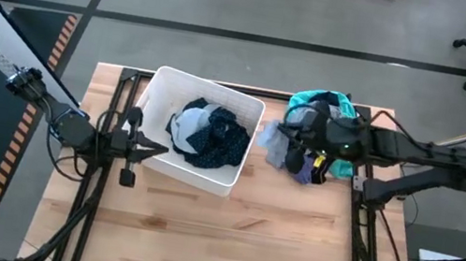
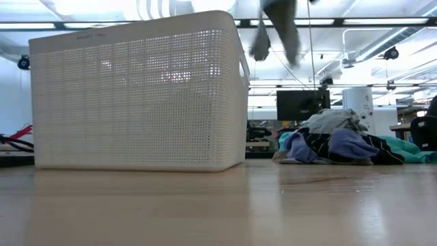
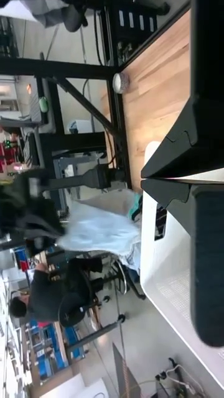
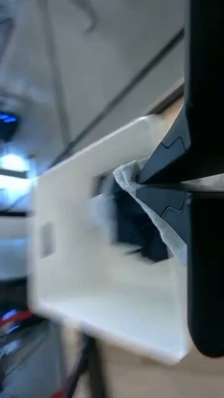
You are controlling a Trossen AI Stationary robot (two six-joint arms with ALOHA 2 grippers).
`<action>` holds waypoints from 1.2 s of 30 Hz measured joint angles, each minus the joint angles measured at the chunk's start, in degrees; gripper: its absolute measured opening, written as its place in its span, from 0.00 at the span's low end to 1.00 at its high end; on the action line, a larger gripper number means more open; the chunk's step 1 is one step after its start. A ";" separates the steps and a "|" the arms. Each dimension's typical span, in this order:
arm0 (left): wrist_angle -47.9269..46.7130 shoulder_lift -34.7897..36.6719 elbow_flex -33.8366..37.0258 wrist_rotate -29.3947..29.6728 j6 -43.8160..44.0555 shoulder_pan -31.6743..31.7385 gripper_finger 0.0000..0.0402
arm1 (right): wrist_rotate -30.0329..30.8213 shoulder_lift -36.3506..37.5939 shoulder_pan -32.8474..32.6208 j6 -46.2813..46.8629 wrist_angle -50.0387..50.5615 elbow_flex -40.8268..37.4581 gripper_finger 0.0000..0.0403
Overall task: Sort clothes
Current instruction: Put the gray sock into the white laundry bin, then move the white laundry bin to the top left of the table
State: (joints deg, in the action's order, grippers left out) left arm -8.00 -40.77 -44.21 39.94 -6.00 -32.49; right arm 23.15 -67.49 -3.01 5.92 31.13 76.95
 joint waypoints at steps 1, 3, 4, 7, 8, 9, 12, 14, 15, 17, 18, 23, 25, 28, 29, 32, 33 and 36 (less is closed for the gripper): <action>-0.01 0.00 0.00 0.00 0.00 0.00 0.00 | -0.01 -1.01 -0.42 -1.26 -0.88 1.77 0.00; -0.03 -0.09 0.00 0.00 0.00 0.00 0.00 | -0.02 -3.35 -0.92 -3.70 -3.70 5.11 0.00; -0.06 -0.24 0.00 0.00 0.00 0.00 0.00 | -0.08 -4.75 -0.92 -5.01 -4.86 6.76 0.00; -0.59 -0.81 0.00 -0.02 0.00 0.00 0.00 | -0.86 -9.50 -0.51 -8.24 -7.12 11.44 0.00; -0.73 -1.03 0.00 -0.02 0.00 0.00 0.00 | -1.15 -11.28 -0.15 -8.93 -7.08 12.91 0.00; -0.94 -1.21 0.00 -0.02 0.00 0.00 0.00 | -1.62 -13.21 0.27 -9.86 -6.90 14.43 0.00; -1.17 -1.83 0.00 -0.02 0.02 0.00 0.00 | -3.99 -18.40 1.57 -10.30 -5.26 18.50 0.00; -1.25 -2.11 0.00 -0.03 0.02 0.00 0.00 | -4.03 -21.62 2.35 -10.05 -3.11 21.67 0.01; -1.34 -2.23 0.00 -0.04 0.02 0.00 0.00 | -4.07 -23.18 2.64 -10.38 -1.38 23.32 0.02; -1.52 -2.38 0.00 -0.04 0.30 0.00 0.00 | -4.08 -25.93 2.98 -10.94 2.30 26.82 0.07; -1.92 -2.45 0.00 -0.18 0.42 0.00 0.00 | -4.08 -27.35 3.07 -10.98 4.10 28.65 0.09; -3.68 -3.26 0.00 -5.03 0.55 -0.02 0.00 | -4.13 -32.73 2.36 -10.96 13.36 37.53 0.29; -3.64 -3.74 0.00 -5.12 0.57 -0.04 0.00 | -4.39 -34.10 1.46 -10.97 16.82 40.24 0.37; -3.70 -4.05 0.00 -5.05 0.57 -0.02 0.00 | -10.52 -35.49 0.05 -10.92 21.93 42.77 0.48; -3.67 -4.09 0.00 -4.98 0.57 -0.02 0.00 | -13.77 -35.90 -0.51 -10.73 23.38 42.97 0.51; -3.81 -4.11 0.00 -4.98 0.55 -0.02 0.00 | -20.42 -36.95 -2.49 -9.40 25.68 41.80 0.56; -3.79 -4.09 0.00 -4.97 0.55 -0.02 0.00 | -20.61 -37.41 -3.25 -8.69 25.97 40.93 0.56; -3.83 -4.00 0.00 -4.98 0.57 -0.02 0.00 | -20.37 -38.96 -4.64 -7.51 25.97 38.31 0.54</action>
State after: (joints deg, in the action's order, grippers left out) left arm -11.84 -44.77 -44.21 34.96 -5.43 -32.51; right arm 2.79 -106.45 -7.65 -1.59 57.09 115.26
